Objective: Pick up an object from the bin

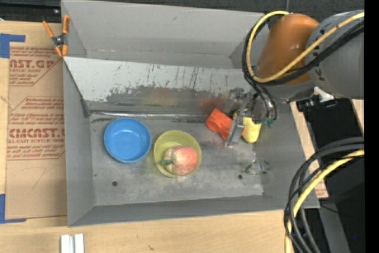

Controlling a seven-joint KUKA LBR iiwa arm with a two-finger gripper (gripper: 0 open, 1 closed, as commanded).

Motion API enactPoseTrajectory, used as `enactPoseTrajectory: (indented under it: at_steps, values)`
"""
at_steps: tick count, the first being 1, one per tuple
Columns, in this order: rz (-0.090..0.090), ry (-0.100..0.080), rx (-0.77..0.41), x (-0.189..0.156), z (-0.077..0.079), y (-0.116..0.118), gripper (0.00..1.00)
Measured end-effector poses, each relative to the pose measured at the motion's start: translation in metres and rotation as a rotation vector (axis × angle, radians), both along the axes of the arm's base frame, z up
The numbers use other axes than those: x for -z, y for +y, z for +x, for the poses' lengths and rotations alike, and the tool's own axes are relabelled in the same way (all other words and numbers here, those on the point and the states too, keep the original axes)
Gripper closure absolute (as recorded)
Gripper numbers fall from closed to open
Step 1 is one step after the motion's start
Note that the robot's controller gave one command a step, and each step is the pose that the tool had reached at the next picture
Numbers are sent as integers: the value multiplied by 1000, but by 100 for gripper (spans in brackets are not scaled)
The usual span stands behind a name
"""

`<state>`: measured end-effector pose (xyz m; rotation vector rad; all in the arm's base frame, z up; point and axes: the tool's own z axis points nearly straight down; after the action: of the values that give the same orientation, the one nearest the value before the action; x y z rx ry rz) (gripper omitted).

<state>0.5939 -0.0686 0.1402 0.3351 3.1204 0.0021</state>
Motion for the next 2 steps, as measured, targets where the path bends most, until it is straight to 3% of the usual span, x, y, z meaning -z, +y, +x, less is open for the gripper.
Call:
enactPoseTrajectory:
  at_steps: [1,2]
  values:
    - [-2,4,-122,-6,-1,5,0]
    - [2,-20,186,65,4,-2,0]
